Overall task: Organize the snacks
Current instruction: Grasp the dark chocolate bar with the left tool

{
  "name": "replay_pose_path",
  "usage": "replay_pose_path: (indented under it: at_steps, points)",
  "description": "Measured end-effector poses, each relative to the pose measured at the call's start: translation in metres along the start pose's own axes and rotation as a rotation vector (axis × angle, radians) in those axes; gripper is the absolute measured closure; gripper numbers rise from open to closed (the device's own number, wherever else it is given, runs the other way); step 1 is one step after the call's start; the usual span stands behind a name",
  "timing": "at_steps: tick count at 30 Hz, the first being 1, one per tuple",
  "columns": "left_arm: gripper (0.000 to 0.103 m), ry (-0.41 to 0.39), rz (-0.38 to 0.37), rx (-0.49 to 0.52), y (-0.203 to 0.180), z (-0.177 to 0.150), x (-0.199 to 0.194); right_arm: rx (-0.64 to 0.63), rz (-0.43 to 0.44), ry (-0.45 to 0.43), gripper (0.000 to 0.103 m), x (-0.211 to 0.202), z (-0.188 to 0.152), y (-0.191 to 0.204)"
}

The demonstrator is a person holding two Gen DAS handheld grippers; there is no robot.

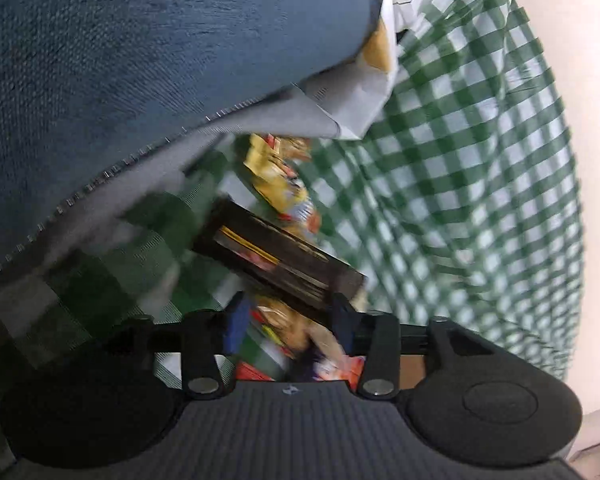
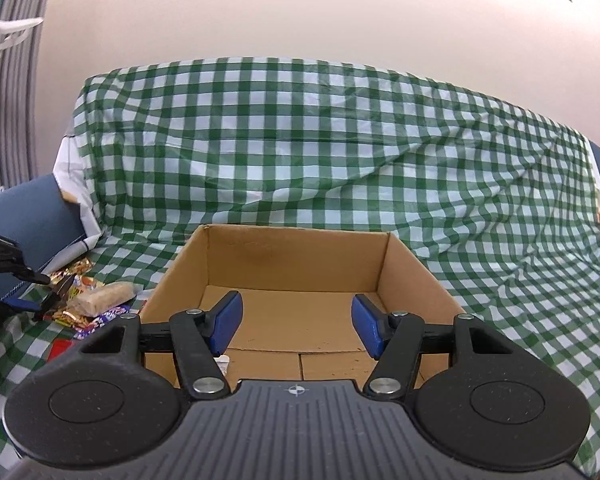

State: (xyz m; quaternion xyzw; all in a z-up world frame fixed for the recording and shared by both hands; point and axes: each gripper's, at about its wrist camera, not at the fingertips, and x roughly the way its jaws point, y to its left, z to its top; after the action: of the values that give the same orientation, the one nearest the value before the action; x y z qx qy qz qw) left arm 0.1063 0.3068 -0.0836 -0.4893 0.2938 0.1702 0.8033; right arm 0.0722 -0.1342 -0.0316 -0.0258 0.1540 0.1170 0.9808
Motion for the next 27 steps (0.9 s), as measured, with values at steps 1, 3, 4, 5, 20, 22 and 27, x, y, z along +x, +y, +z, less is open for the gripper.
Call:
replay_pose_path:
  at_steps: [1, 3, 4, 5, 20, 22, 27]
  points:
    - [0.049, -0.008, 0.005, -0.004, 0.000, 0.000, 0.001, -0.016, 0.004, 0.005, 0.046, 0.000, 0.001, 0.003]
    - [0.048, -0.029, -0.007, 0.010, -0.004, 0.000, 0.001, -0.051, 0.013, 0.027, 0.051, 0.000, 0.008, 0.014]
    - [0.046, -0.038, -0.009, 0.027, -0.007, 0.000, 0.000, -0.052, 0.024, 0.034, 0.051, -0.001, 0.013, 0.021]
    - [0.043, -0.043, -0.004, 0.043, -0.009, -0.001, 0.001, -0.055, 0.031, 0.040, 0.051, -0.001, 0.019, 0.031]
    - [0.043, -0.046, 0.056, 0.093, -0.007, 0.002, 0.001, -0.223, 0.032, 0.346, 0.052, 0.149, 0.023, 0.220]
    - [0.043, -0.035, 0.039, 0.069, -0.005, 0.002, 0.004, -0.231, -0.006, 0.392, 0.052, 0.171, 0.012, 0.225]
    - [0.035, -0.050, 0.029, 0.059, -0.011, 0.001, 0.008, -0.217, -0.004, 0.472, 0.047, 0.210, -0.011, 0.224]
